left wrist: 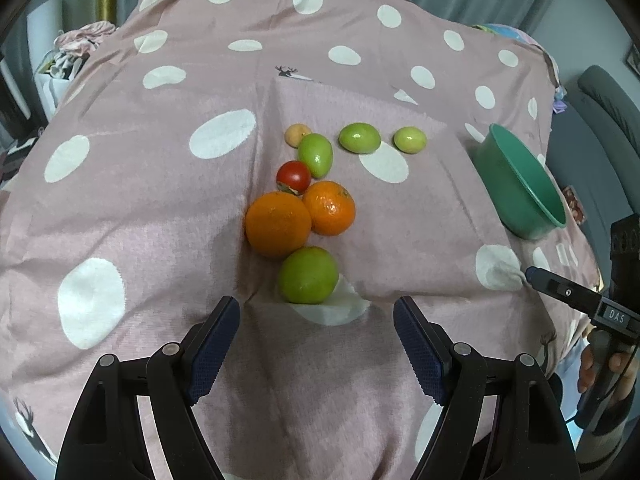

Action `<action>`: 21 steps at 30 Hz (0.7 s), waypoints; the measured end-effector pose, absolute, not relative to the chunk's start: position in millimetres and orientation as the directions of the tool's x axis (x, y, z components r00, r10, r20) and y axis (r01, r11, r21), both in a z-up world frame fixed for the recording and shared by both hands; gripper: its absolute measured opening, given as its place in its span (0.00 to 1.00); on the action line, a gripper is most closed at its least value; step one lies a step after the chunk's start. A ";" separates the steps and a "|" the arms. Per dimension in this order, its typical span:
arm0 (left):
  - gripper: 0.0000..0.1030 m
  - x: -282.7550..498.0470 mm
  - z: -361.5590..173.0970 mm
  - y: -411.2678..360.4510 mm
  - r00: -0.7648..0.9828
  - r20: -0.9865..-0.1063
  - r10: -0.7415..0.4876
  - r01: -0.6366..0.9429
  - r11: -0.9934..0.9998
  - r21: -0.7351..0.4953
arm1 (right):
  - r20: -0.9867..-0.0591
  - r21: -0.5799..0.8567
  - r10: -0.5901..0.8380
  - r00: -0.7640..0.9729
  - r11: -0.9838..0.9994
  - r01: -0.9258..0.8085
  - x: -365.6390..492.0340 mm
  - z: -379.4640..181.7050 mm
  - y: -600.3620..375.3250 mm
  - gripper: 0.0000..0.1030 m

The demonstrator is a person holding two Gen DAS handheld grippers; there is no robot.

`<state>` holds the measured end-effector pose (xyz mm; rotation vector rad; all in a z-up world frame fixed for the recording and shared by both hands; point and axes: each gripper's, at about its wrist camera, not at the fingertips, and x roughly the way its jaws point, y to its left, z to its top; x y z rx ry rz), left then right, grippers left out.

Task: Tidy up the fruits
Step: 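Withdraw both tools from the bowl back over the fruits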

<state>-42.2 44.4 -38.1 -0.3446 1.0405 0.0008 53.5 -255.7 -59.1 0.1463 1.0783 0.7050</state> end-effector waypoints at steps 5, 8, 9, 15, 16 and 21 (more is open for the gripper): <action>0.77 -39.6 -40.1 44.4 0.510 -0.842 -0.175 -0.153 0.945 -0.289 | -0.757 0.439 0.594 0.272 0.771 -0.462 54.3 -60.6 -251.2 0.64; 0.77 -36.7 -41.1 43.8 0.509 -0.842 -0.177 -0.149 0.946 -0.289 | -0.756 0.439 0.596 0.270 0.768 -0.467 54.8 -60.0 -249.5 0.64; 0.77 -35.6 -41.6 43.6 0.509 -0.842 -0.178 -0.146 0.946 -0.288 | -0.755 0.439 0.598 0.270 0.767 -0.468 55.0 -60.3 -248.2 0.64; 0.77 -29.4 -43.6 42.3 0.509 -0.842 -0.177 -0.133 0.951 -0.280 | -0.753 0.442 0.601 0.268 0.764 -0.471 56.1 -60.8 -246.2 0.66; 0.77 -28.9 -43.9 42.3 0.510 -0.841 -0.180 -0.132 0.950 -0.283 | -0.753 0.441 0.600 0.269 0.764 -0.470 56.0 -60.9 -246.4 0.66; 0.77 -24.6 -46.9 40.1 0.504 -0.843 -0.185 -0.123 0.951 -0.283 | -0.753 0.443 0.604 0.262 0.759 -0.477 56.9 -61.3 -242.2 0.66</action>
